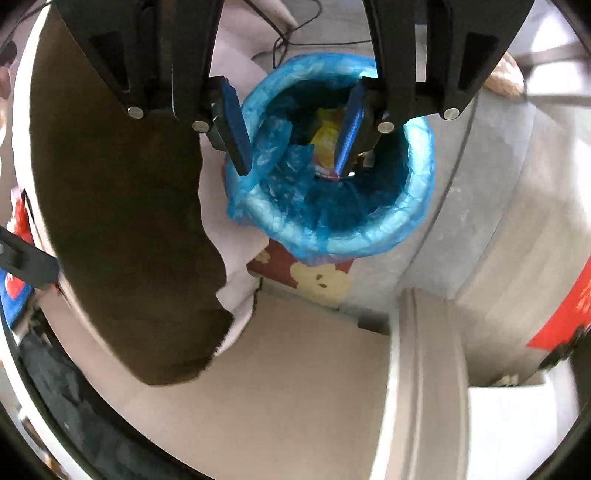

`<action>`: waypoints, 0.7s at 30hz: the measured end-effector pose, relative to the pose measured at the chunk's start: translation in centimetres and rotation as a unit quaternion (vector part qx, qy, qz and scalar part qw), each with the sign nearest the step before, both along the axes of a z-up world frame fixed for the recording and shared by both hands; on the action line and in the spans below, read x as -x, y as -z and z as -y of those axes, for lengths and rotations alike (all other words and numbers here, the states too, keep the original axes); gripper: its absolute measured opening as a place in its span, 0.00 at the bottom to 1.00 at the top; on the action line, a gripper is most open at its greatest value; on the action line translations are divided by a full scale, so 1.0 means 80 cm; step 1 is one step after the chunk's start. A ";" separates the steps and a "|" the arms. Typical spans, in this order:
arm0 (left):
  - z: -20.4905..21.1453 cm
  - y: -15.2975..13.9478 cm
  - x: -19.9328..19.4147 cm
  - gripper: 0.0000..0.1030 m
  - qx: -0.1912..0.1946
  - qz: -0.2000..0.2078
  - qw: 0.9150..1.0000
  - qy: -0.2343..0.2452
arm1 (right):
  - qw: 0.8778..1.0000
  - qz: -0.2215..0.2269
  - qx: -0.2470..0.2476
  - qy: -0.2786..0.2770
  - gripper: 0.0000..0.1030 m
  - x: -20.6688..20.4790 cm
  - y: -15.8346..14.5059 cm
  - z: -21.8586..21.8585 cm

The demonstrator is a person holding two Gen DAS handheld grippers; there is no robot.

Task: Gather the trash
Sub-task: 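Carry both snack bags over the blue bin and open both tools, then grasp the red plastic bag with the right tool and lift it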

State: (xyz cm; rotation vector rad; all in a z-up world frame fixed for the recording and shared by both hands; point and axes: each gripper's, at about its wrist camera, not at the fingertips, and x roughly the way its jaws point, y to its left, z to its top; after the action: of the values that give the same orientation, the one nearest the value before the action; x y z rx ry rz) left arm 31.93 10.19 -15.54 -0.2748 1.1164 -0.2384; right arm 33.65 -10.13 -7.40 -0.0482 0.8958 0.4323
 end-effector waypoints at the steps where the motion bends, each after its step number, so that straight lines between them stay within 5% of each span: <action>1: 0.001 -0.005 0.001 0.46 0.000 0.002 1.000 -0.005 | 1.000 0.010 0.001 0.002 0.32 0.005 -0.009 0.010; 9: 0.084 -0.106 0.011 0.50 -0.006 0.074 0.997 0.006 | 0.994 0.097 0.037 0.038 0.34 0.051 -0.068 0.131; 21: 0.319 -0.224 0.040 0.52 -0.026 0.174 0.979 0.107 | 0.974 0.151 0.087 0.143 0.39 0.088 -0.117 0.358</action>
State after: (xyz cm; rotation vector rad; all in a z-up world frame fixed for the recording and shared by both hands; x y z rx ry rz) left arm 28.74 -15.36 2.40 -0.0613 0.8023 -0.4300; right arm 26.60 -38.76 1.97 -0.1406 0.6244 0.0718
